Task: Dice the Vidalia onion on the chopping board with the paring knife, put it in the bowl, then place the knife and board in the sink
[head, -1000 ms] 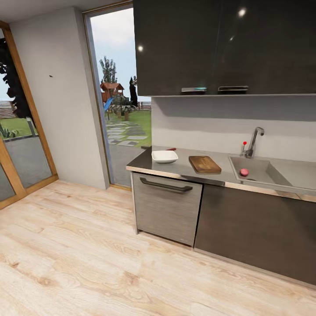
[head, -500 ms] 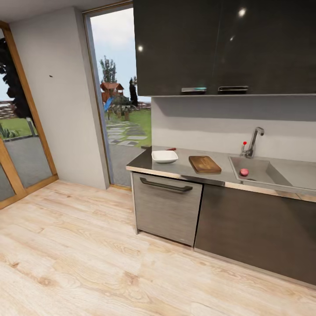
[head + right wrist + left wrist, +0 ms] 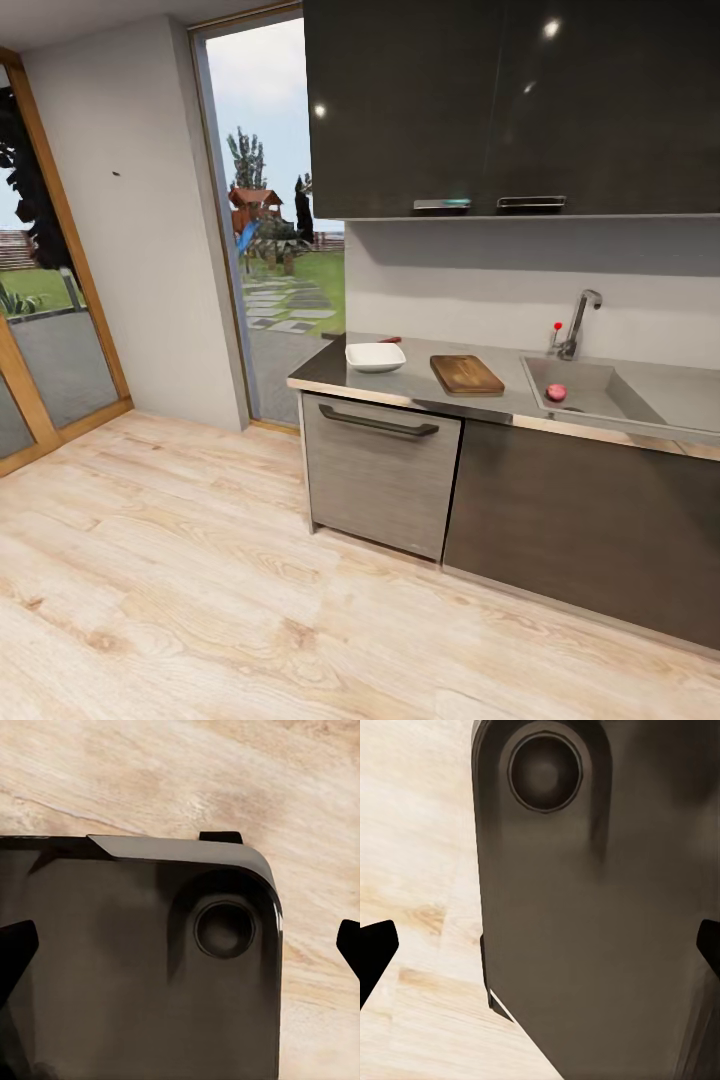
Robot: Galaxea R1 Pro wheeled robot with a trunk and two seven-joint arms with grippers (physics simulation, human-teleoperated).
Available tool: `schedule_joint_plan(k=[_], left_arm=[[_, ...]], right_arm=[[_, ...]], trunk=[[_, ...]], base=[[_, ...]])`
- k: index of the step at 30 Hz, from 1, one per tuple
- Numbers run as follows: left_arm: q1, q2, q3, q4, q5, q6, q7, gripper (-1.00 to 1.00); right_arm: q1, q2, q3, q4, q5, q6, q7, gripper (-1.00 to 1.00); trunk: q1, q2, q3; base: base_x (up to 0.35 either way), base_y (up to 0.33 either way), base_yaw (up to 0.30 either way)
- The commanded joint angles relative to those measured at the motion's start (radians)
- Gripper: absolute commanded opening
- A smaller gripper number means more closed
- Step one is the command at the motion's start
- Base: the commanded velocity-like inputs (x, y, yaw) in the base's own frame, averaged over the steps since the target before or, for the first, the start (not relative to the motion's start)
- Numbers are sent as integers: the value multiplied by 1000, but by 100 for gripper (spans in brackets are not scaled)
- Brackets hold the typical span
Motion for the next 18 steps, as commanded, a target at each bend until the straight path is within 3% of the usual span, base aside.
schedule_joint_plan(k=[1,18], left_arm=[[0,0,0,0,0,0,0,100],[0,2,2,-1,3,-1,0,100]], right_arm=[[-1,1,0,1,-1,-3,-1,100],[-1,4,-1,1,-2,-3,0,100]], trunk=[[0,0,-1],[0,0,-1]], base=[[0,0,0],[0,0,0]])
